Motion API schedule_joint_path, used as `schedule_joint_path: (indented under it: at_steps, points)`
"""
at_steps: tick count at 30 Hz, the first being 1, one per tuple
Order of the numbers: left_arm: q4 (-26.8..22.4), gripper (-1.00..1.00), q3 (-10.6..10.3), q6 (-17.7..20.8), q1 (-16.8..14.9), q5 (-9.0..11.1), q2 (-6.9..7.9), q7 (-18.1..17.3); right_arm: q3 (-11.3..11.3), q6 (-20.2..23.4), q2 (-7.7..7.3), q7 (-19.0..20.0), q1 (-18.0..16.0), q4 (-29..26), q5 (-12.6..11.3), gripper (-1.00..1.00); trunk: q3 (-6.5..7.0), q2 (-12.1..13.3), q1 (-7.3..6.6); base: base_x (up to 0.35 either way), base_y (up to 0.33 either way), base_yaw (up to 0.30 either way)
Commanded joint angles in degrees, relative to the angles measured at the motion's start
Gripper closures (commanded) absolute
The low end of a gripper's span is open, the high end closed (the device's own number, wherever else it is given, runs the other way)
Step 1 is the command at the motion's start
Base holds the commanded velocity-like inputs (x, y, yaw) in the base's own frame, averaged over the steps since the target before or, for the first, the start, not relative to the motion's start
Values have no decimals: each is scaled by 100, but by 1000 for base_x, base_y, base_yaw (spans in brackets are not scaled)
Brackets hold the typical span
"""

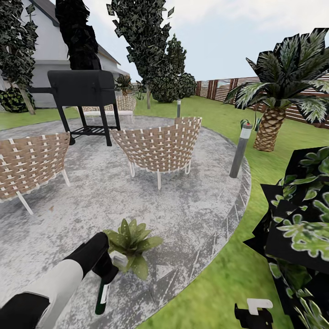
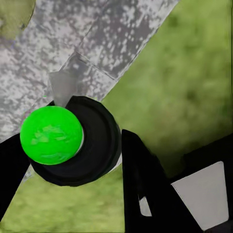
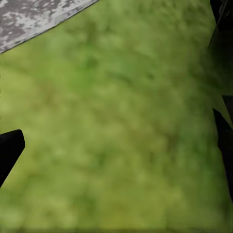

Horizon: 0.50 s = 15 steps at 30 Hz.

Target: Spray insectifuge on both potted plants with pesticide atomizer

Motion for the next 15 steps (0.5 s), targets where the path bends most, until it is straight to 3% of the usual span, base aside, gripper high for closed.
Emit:
schedule_joint_path:
  at_steps: [1,5,8,13,15]
  points:
    - [-4,100,-22,18,-73,-71,-38,-61,-38,-18,0,-28,-5,10,61,-100,-6,-2,-1,0,0,0]
    - [11,100,-45,28,-152,-163,-294,-58,-38,-18,1,-35,-5,10,61,-100,-6,-2,-1,0,0,0]
    - [44,100,-161,35,-145,-318,-366,-65,-38,-18,1,-35,-5,10,61,-100,-6,-2,-1,0,0,0]
    - [74,100,-204,32,-97,-357,-515,-66,-38,-18,1,-35,-5,10,61,-100,-6,-2,-1,0,0,0]
    - [87,100,-234,29,-76,-361,-490,-66,-38,-18,1,-35,-5,10,61,-100,-6,-2,-1,0,0,0]
